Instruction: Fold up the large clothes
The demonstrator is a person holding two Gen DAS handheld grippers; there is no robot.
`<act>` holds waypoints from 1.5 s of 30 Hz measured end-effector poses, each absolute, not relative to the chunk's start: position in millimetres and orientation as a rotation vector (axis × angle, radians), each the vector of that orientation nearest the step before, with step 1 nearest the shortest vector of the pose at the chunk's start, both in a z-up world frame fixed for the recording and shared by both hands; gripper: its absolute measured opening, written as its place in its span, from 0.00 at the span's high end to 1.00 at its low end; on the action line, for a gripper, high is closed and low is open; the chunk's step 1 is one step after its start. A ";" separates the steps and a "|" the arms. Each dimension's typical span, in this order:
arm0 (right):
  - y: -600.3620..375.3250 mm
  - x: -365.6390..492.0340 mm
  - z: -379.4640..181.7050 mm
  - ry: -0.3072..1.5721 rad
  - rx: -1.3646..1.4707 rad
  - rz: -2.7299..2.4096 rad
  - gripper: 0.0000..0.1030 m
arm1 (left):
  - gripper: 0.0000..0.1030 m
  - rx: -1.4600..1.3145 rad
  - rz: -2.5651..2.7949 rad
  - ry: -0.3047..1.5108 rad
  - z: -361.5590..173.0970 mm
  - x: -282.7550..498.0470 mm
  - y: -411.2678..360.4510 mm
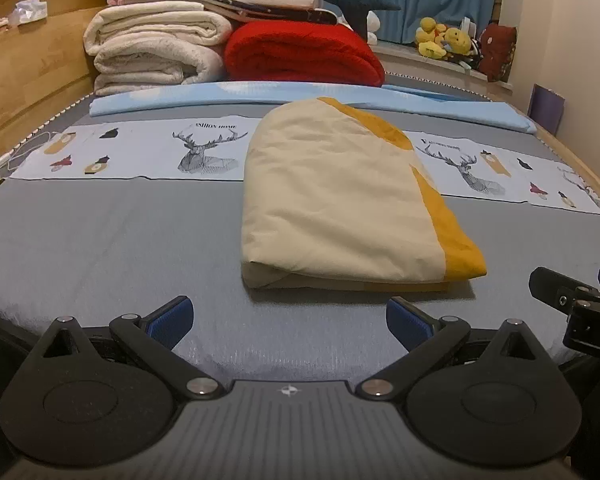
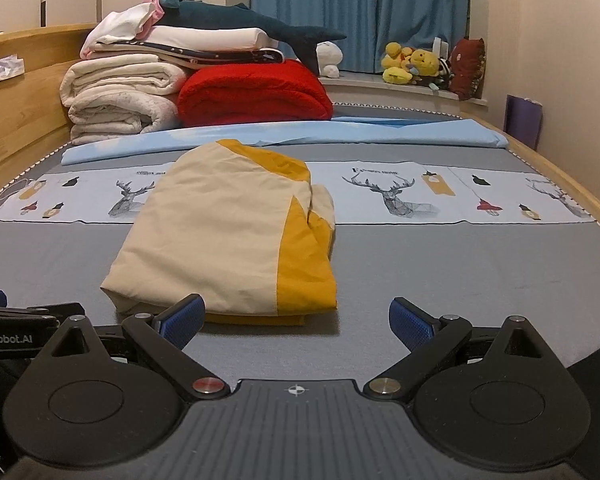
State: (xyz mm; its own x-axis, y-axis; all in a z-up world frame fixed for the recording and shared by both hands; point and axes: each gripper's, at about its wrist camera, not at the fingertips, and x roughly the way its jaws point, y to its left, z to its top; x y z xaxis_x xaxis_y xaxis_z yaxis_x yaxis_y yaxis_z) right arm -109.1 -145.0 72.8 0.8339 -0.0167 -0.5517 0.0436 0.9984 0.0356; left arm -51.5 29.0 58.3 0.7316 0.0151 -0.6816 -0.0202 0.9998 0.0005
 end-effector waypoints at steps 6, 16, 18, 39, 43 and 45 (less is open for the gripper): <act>-146.3 -109.2 71.6 0.582 0.042 -0.016 0.05 | 0.01 -0.008 0.019 0.751 57.2 -50.9 29.6; -143.2 -108.0 70.1 0.586 0.034 -0.008 0.05 | 0.00 -0.003 0.017 0.750 55.7 -50.8 27.5; -143.5 -108.0 70.0 0.587 0.032 -0.005 0.05 | 0.00 -0.003 0.017 0.751 55.6 -51.0 27.3; -142.3 -109.3 67.4 0.595 0.022 -0.002 0.05 | 0.00 0.005 0.002 0.753 52.5 -51.1 25.1; -141.6 -109.0 67.5 0.595 0.022 -0.002 0.05 | 0.01 0.005 0.001 0.754 52.5 -51.1 25.0; -142.3 -109.3 67.3 0.594 0.021 0.000 0.05 | 0.01 0.006 0.001 0.752 52.5 -51.1 24.6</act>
